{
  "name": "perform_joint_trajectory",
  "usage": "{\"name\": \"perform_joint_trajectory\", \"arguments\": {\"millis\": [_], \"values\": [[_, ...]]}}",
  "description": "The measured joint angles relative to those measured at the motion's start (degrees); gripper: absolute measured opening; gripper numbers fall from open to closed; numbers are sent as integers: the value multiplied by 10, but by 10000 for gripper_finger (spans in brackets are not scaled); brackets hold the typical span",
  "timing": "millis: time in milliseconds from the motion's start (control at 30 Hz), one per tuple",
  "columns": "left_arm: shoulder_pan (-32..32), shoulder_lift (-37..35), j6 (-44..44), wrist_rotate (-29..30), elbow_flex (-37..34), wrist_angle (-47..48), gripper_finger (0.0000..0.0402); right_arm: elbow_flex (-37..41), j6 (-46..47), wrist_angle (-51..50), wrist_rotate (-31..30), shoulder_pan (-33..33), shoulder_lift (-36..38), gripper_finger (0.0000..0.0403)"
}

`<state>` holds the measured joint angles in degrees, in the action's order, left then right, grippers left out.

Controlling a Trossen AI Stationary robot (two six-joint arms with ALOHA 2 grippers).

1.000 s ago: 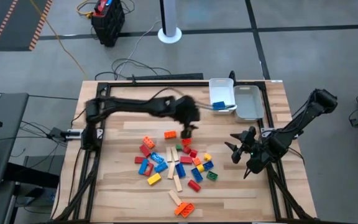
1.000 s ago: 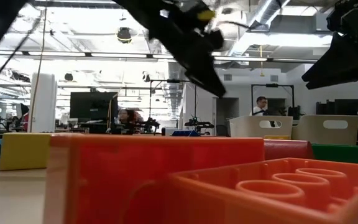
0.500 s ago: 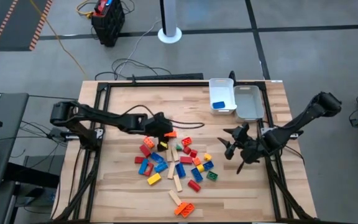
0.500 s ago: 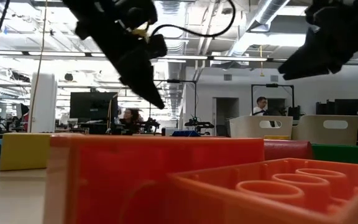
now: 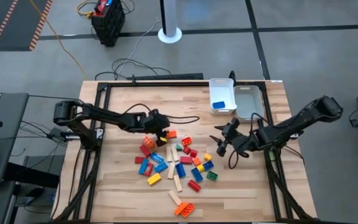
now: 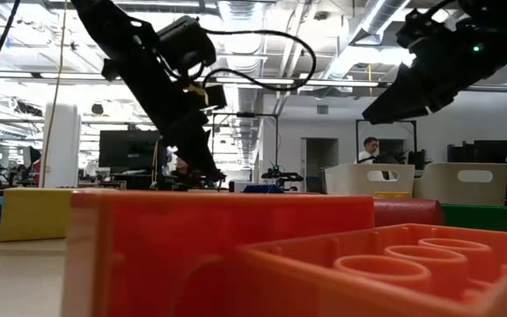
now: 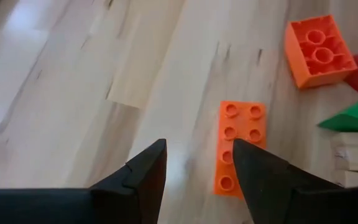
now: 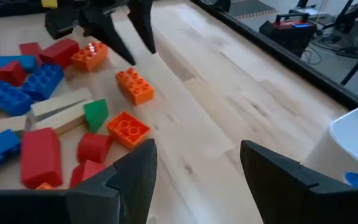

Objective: Sort blocks by size
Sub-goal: Put the large orange game piece into the white bin

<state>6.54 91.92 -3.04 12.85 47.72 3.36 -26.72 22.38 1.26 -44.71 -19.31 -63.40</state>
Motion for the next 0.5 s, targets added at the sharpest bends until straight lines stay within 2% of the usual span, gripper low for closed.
{"name": "perform_joint_trajectory", "arguments": {"millis": [100,300,500], "values": [[7,0,4,-30,0,-4,197,0,-6,-7,1,-1,9,259],[18,5,26,-38,0,-18,237,0,-19,-7,0,2,12,259],[25,24,28,-115,1,-47,260,0,-25,-5,0,2,12,259]]}}
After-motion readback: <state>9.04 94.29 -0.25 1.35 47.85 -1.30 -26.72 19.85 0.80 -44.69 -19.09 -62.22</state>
